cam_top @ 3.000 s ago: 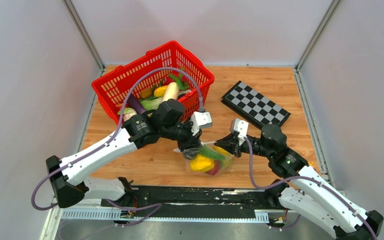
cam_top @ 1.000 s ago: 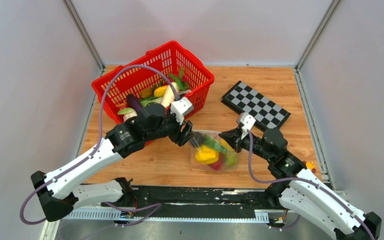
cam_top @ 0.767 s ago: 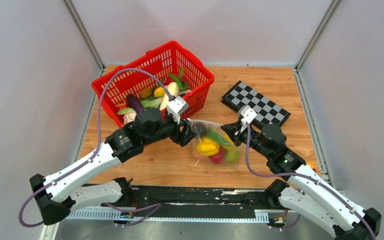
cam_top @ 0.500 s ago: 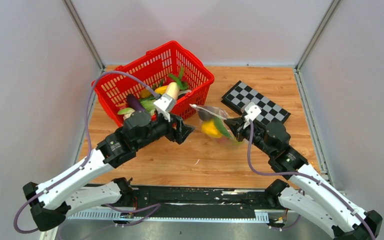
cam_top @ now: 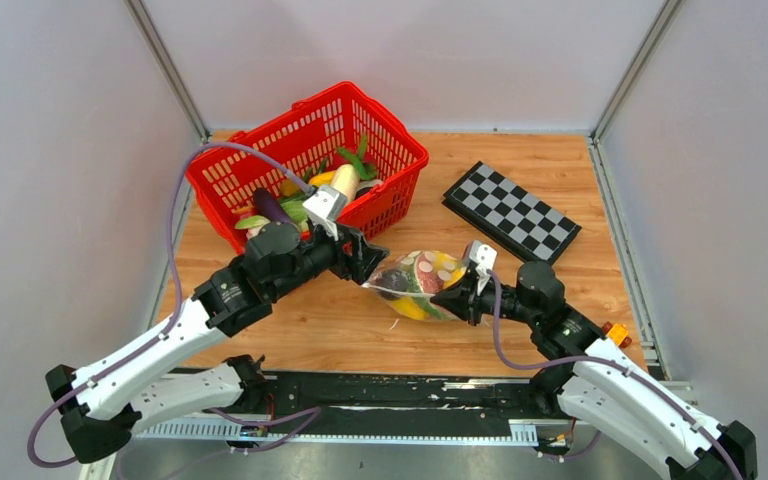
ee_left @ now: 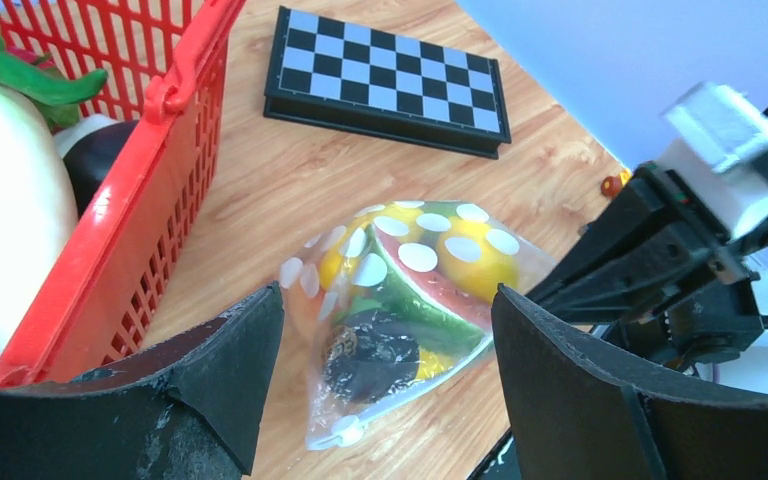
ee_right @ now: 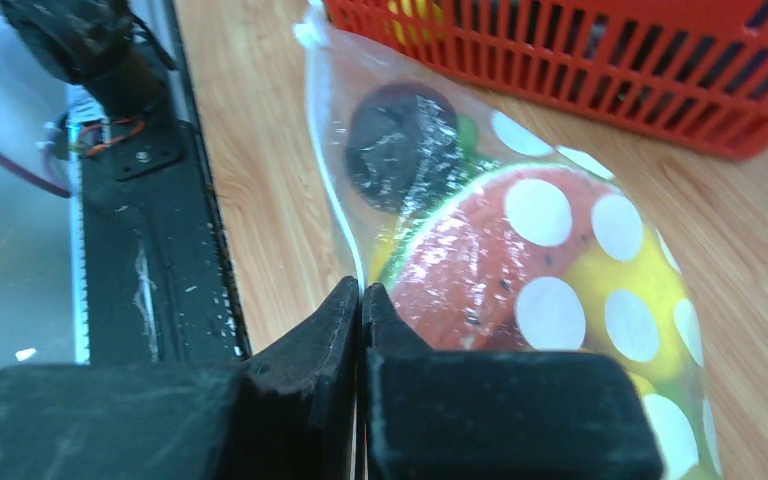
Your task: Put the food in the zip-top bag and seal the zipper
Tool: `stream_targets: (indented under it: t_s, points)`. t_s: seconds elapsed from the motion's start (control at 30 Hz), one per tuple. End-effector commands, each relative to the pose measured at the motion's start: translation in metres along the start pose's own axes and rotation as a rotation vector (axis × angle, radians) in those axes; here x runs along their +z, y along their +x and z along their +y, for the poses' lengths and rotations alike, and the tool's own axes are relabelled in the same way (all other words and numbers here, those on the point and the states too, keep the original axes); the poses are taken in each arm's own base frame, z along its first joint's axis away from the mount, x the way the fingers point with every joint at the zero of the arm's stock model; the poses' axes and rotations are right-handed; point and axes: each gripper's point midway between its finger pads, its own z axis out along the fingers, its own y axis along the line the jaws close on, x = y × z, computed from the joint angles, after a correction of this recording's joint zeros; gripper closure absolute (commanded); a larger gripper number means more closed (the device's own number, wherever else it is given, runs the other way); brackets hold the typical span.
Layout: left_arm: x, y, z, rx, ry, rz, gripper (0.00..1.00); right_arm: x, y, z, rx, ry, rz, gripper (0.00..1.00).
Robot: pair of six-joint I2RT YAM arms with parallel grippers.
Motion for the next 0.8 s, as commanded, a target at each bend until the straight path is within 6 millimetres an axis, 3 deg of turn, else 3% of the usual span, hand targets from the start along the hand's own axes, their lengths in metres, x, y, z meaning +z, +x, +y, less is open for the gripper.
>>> stream_targets:
  t_s: [0.0, 0.17, 0.33, 0.4, 0.53, 0.6, 0.77]
  points:
    - [0.007, -0.007, -0.008, -0.001, 0.031, 0.0, 0.17, -0.007, -0.033, 0.031, -0.044, -0.159, -0.092, 0.94]
    - [0.018, 0.008, -0.015, 0.001, 0.069, 0.076, 0.17, -0.008, -0.029, 0.051, -0.033, -0.292, -0.029, 0.7]
    - [0.023, 0.037, -0.025, -0.023, 0.136, 0.174, 0.17, -0.011, -0.038, 0.059, 0.019, -0.319, -0.033, 0.61]
    - [0.022, 0.053, -0.024, -0.024, 0.147, 0.224, 0.17, -0.009, -0.038, 0.045, 0.064, -0.216, -0.03, 0.57]
    - [0.011, 0.093, -0.018, -0.016, 0.153, 0.36, 0.18, -0.014, -0.013, -0.001, 0.275, 0.123, 0.049, 0.45]
    - [0.004, 0.113, -0.014, -0.02, 0.146, 0.422, 0.18, -0.022, -0.004, -0.005, 0.362, 0.194, 0.094, 0.42]
    - [-0.015, 0.161, -0.007, -0.041, 0.127, 0.543, 0.18, -0.042, 0.003, 0.006, 0.573, 0.254, 0.111, 0.35]
